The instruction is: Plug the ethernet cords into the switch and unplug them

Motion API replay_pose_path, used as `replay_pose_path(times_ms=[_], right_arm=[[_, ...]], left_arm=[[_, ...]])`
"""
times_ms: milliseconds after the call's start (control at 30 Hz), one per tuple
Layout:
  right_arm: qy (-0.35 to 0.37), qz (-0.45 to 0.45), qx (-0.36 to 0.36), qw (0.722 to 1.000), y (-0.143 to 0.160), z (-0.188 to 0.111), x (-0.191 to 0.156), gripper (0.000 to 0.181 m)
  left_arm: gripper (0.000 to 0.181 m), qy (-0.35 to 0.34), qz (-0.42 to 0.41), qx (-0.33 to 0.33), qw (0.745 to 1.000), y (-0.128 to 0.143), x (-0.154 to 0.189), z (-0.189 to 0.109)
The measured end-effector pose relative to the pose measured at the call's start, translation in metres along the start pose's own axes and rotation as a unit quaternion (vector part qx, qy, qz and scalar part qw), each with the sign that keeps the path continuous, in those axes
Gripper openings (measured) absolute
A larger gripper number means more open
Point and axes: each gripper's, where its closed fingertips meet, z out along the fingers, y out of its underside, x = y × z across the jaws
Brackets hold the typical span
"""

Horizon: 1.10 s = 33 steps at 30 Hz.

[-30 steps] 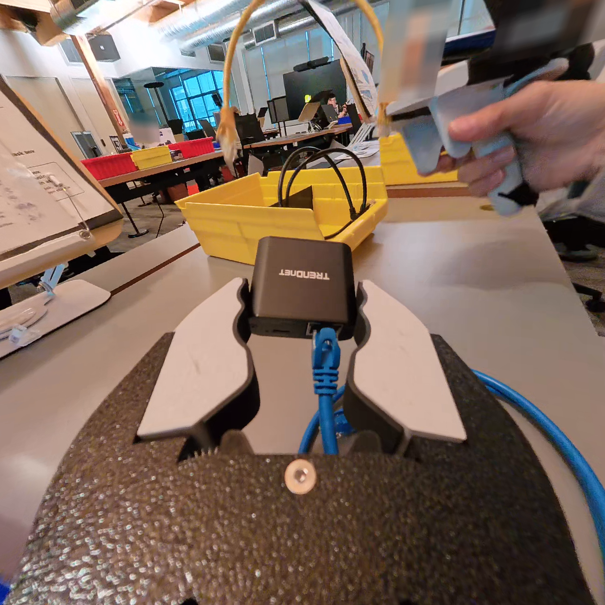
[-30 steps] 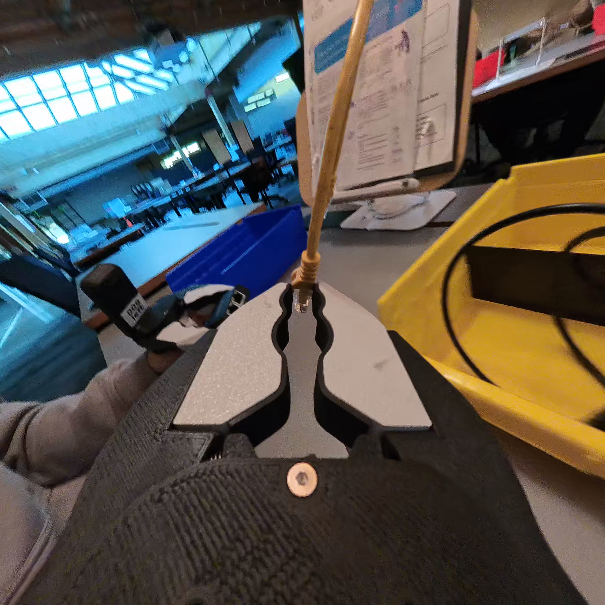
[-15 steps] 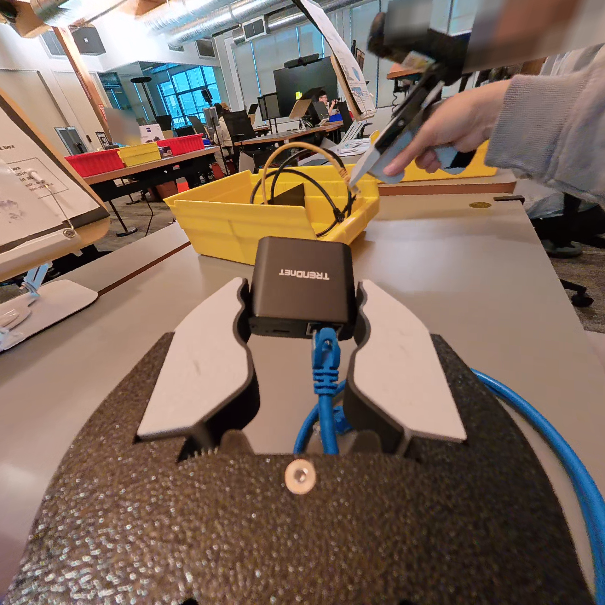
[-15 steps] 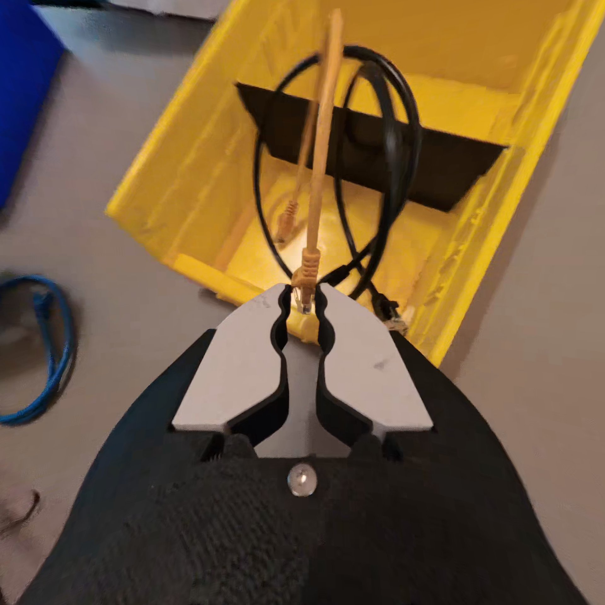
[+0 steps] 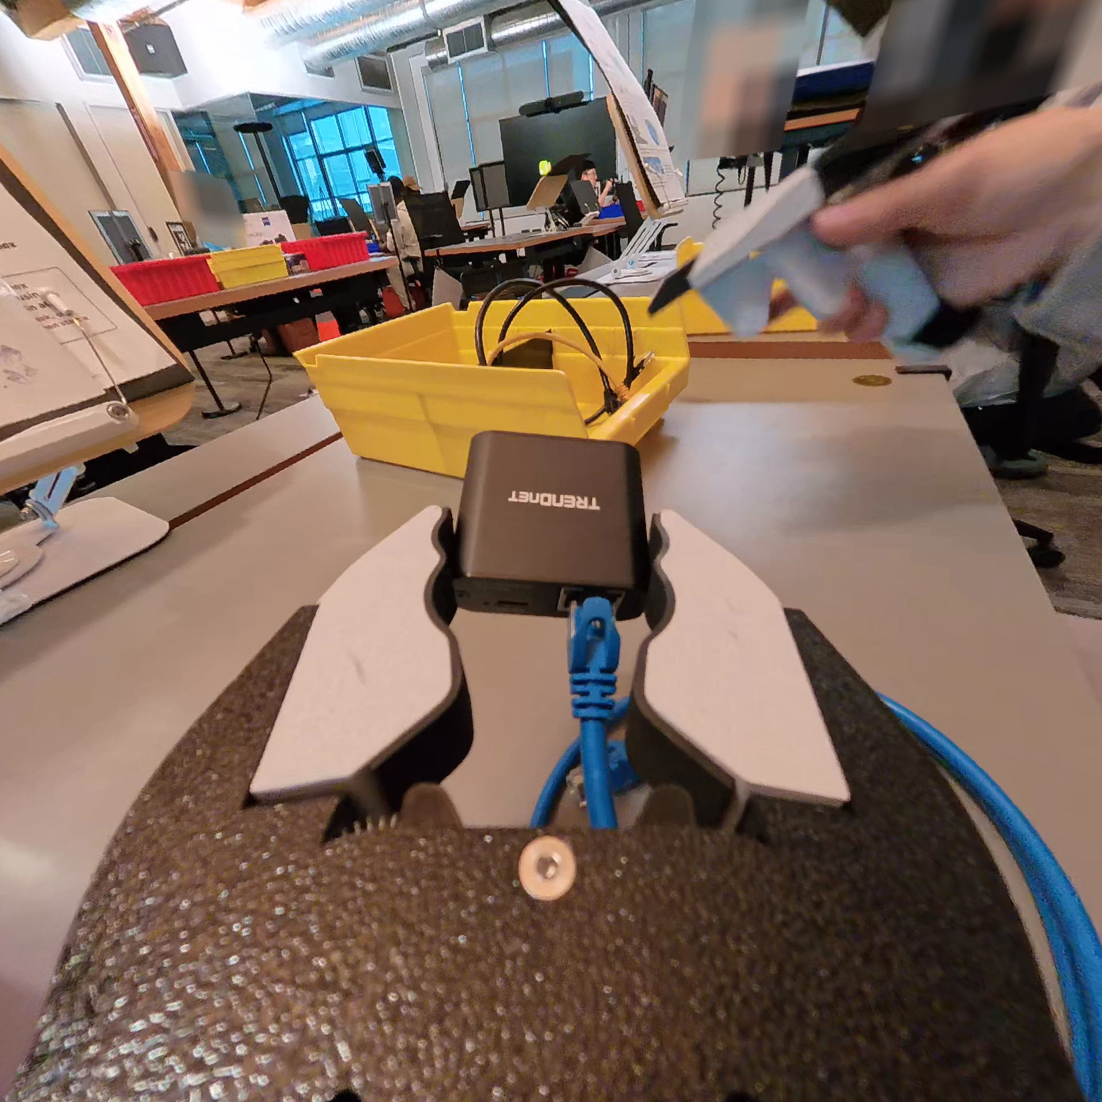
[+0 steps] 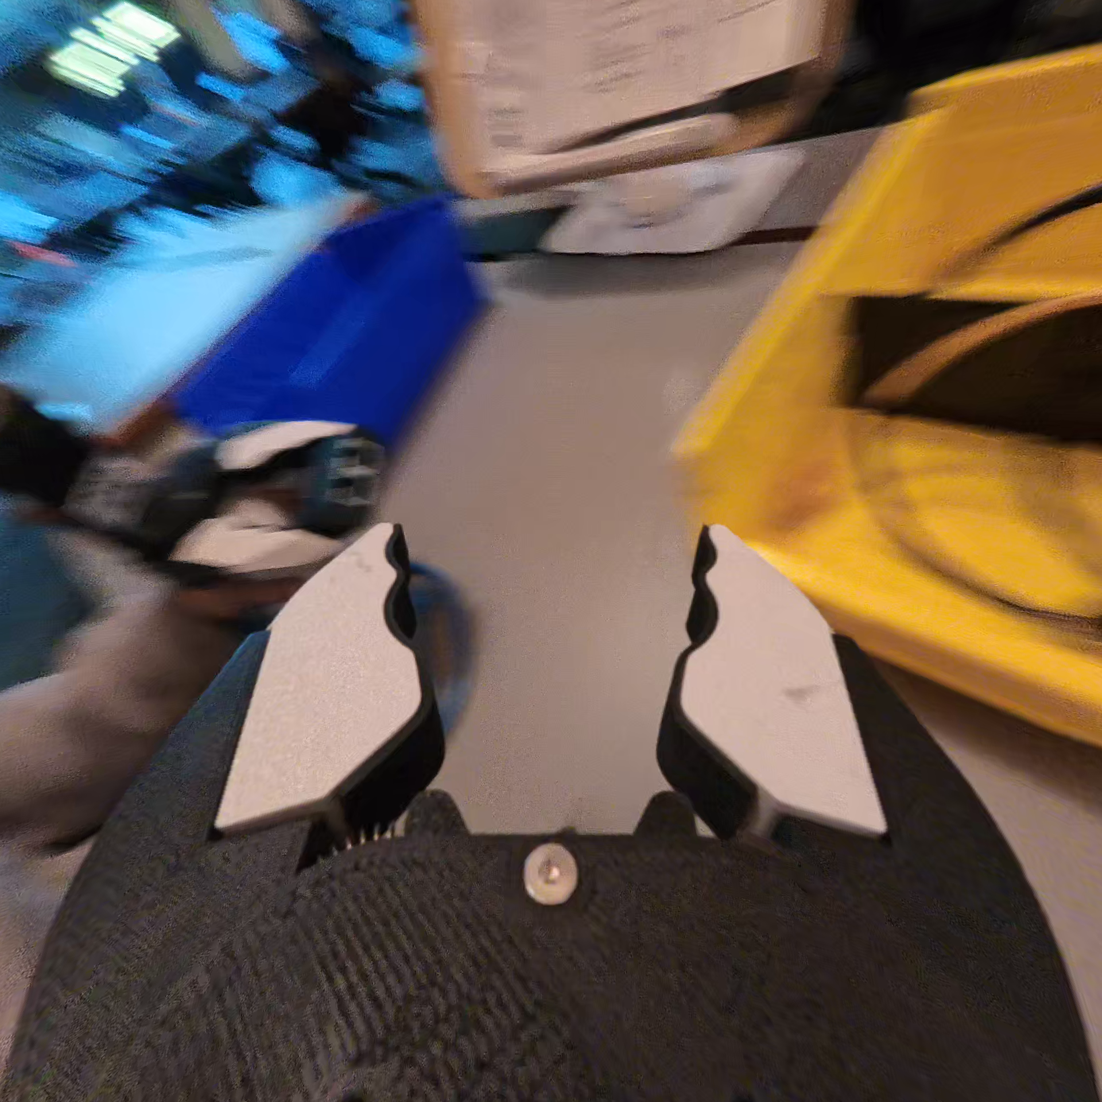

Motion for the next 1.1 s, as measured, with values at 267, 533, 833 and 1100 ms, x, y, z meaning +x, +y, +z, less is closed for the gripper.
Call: replay_pose_path(times_ms=[267,533,833,1100], right_arm=[[-0.369,0.246,0.013,0.896,0.037,0.061,-0.132,0.072],[-0.227,-0.052,-0.026,0.972,0.043,0.053,-0.128,0.024],[0.049,-0.553,-0.142,0.819,0.032,0.005,-0.114,0.024],[0.093,-0.647,-0.192,0.732,0.042,0.018,-0.123,0.024]], left_arm=[[0.061,0.021,0.094,0.080,0.992,-0.029,0.026,-0.005],[0.072,0.055,0.185,0.033,0.981,-0.021,0.038,-0.009],[0.047,0.120,0.201,0.004,0.972,-0.062,0.053,-0.042],[0.027,0.128,0.282,-0.062,0.949,-0.055,0.075,-0.032]])
